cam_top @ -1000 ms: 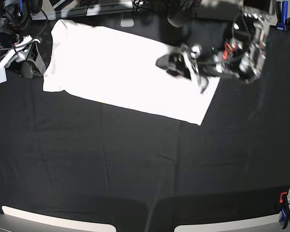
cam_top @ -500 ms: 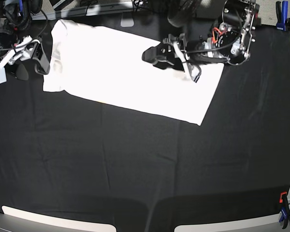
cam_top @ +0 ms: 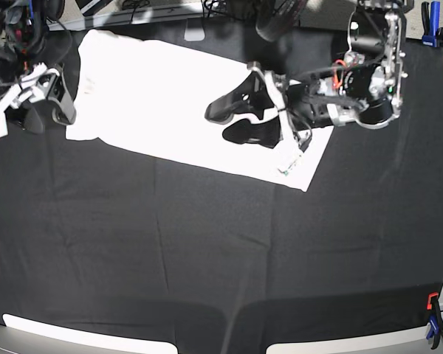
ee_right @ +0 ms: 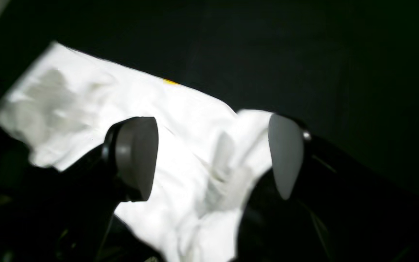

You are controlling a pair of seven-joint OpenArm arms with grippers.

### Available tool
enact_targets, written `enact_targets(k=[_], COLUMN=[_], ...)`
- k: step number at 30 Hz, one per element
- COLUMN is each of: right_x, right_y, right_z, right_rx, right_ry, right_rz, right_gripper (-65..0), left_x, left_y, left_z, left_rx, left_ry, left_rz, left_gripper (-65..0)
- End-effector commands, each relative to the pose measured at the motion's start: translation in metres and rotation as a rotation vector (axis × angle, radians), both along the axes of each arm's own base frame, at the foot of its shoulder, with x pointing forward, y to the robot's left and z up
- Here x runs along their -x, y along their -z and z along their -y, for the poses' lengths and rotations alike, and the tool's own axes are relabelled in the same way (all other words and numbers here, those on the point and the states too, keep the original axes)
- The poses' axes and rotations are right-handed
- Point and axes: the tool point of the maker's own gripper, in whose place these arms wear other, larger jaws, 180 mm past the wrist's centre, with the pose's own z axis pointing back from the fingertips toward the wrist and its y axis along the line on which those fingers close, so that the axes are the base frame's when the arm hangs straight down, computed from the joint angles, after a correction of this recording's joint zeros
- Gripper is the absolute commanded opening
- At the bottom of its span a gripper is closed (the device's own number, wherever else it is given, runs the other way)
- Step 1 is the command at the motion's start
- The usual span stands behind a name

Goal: Layout the t-shirt on the table in an organized manner, then fold the t-shirt properly

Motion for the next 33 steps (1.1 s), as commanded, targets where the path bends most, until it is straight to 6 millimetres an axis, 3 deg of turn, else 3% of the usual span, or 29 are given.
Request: enact_targets(k=[1, 8, 18, 25, 33], right_x=[-0.002, 0.017, 0.056, 0.062, 0.061], right_y=[-0.003, 0.057, 0.11, 0.13, 0.144], right_z=[0.005, 0.029, 0.035, 0.012, -0.035], right_rx=[0.009, -0.181, -0.423, -0.537, -0.58], right_ry=[0.002, 0.124, 0.245, 0.223, 0.093], right_rz=[0.013, -0.136, -0.265, -0.326, -0.406], right_gripper=[-19.4, -19.5, -19.5, -19.5, -19.5], left_x=[-0.003, -0.004, -0.003, -0.003, -0.003], left_y=[-0.015, -0.007, -0.007, -0.007, -0.007], left_z=[0.002, -0.001, -0.001, -0.001, -0.001], left_rx=[0.04, -0.011, -0.009, -0.009, -0.009], left_ry=[0.002, -0.011, -0.012, -0.012, -0.012], left_rz=[0.039, 0.045, 0.043, 0.043, 0.043], left_gripper=[-36.2, -36.2, -36.2, -36.2, -36.2])
